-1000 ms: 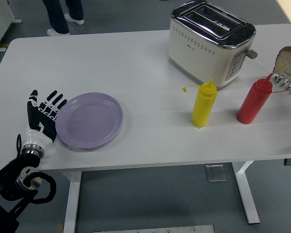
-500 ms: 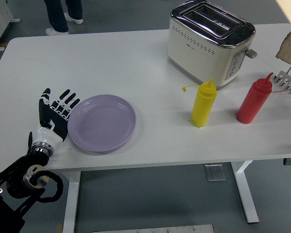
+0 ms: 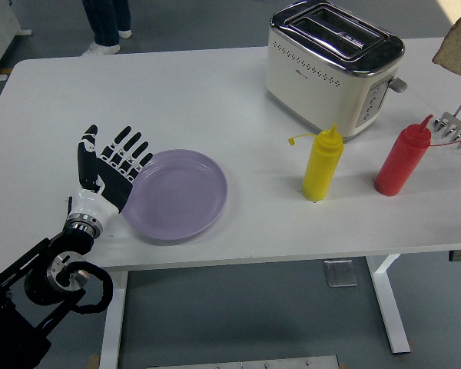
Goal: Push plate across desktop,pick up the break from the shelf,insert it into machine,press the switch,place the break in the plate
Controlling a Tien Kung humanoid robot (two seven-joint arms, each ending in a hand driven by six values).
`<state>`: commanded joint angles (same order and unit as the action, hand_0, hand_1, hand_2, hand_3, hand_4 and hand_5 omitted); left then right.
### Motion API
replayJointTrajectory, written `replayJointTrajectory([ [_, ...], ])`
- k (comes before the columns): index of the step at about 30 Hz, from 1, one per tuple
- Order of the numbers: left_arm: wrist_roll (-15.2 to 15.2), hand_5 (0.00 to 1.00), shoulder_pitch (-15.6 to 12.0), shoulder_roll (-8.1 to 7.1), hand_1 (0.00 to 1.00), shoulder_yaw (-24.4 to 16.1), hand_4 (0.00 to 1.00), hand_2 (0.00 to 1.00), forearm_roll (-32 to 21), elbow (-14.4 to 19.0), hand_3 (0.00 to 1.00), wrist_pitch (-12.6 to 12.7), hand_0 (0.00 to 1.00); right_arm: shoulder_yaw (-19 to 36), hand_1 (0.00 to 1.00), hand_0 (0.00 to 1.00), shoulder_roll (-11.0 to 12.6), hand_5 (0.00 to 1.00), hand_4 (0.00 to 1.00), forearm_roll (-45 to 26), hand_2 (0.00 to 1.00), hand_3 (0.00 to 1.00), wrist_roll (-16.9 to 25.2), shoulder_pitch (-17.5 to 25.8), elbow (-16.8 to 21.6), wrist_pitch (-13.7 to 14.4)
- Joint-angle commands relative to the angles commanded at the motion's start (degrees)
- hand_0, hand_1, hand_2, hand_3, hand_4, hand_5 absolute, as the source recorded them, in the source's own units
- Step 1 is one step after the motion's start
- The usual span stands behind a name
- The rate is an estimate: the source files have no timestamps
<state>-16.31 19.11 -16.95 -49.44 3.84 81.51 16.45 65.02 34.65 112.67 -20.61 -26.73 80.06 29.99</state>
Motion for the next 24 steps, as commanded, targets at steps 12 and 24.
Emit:
replayJointTrajectory([
  [12,0.05,0.998,1.46,0.68,0.777,2.78,0.666,0.736,-1.55,0.85,0.701,-0.16,0.838,0.00,0.442,0.363,0.75,0.002,0.111,-0.38,0.432,0.456,-0.68,-1.23,2.23,0.95],
  [24,-0.74,0.998,-1.08,-1.24,0.776,-1.49,0.666,0.735,1.52,5.13,0.702,0.17,0.836,0.33,0.438,0.363,0.72,0.002,0.112,0.04,0.431,0.458,-0.59,-1.06,1.92,1.37],
])
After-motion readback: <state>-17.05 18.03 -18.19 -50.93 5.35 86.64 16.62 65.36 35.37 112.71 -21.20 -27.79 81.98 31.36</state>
